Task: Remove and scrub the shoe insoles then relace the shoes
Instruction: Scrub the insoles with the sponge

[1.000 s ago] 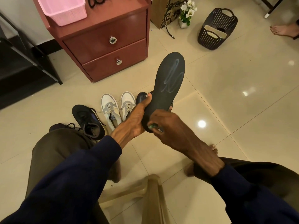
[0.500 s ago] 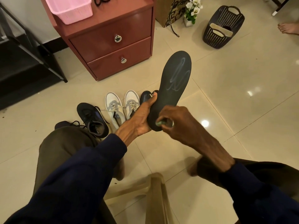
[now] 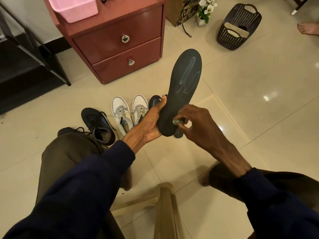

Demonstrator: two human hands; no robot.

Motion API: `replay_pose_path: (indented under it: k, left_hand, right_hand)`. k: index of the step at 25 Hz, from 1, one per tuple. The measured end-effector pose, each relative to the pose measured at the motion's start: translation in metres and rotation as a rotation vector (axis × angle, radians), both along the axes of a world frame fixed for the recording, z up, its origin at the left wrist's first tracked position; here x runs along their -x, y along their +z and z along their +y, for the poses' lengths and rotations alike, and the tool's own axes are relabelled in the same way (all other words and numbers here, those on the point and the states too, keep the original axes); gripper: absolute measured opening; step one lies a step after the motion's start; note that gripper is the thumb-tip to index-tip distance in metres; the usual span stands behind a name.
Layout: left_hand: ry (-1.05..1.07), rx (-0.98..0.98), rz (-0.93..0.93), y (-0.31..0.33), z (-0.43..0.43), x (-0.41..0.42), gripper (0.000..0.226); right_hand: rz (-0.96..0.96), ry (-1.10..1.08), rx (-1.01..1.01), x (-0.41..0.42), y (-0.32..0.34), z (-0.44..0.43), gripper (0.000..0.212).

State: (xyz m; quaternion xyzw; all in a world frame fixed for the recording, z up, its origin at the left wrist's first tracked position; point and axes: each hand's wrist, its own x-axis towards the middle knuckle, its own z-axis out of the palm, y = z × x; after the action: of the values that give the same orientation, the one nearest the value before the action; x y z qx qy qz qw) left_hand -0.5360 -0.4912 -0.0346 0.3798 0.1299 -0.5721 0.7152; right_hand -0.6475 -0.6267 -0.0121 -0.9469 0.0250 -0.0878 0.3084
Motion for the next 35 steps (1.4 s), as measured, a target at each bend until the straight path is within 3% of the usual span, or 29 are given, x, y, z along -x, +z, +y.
replay_pose_path:
  k: [2, 7, 11, 12, 16, 17, 21, 26, 31, 35]
  left_hand:
    - [-0.017, -0.036, -0.025, -0.002, -0.002, 0.001, 0.043]
    - [-0.065, -0.059, 0.003, -0.007, 0.004, 0.003, 0.049]
    - [-0.103, -0.039, 0.012, -0.005, 0.001, 0.005, 0.053]
    - [-0.112, -0.041, 0.010, -0.003, 0.001, 0.006, 0.053]
    - [-0.118, -0.087, -0.018, -0.002, 0.004, 0.006, 0.041]
    - [-0.119, -0.091, -0.018, -0.002, 0.003, 0.007, 0.041]
    - [-0.154, -0.051, -0.028, 0.000, 0.000, 0.011, 0.048]
    - [-0.144, -0.131, -0.061, 0.002, 0.006, 0.014, 0.038]
    - [-0.267, -0.039, -0.099, 0.006, 0.006, 0.017, 0.049]
    - [-0.185, -0.095, -0.081, 0.007, 0.008, 0.017, 0.042]
  right_hand:
    - [-0.084, -0.123, 0.060, -0.003, -0.001, 0.006, 0.015]
    - [0.035, 0.149, -0.066, 0.001, 0.003, 0.023, 0.012]
    - [-0.114, -0.288, 0.087, -0.003, -0.007, -0.016, 0.015]
    - [-0.136, -0.310, 0.068, -0.004, -0.006, -0.011, 0.015]
    - [-0.014, 0.046, -0.037, -0.001, 0.002, 0.022, 0.016]
    - [-0.006, 0.036, -0.028, -0.001, 0.002, 0.015, 0.016]
    - [-0.144, -0.358, 0.018, -0.004, -0.007, -0.021, 0.015]
    - [-0.015, 0.017, -0.051, -0.003, 0.002, 0.019, 0.015]
    - [-0.128, -0.396, 0.028, -0.003, -0.003, -0.022, 0.013]
    - [0.023, -0.034, -0.075, 0.000, 0.004, 0.014, 0.016]
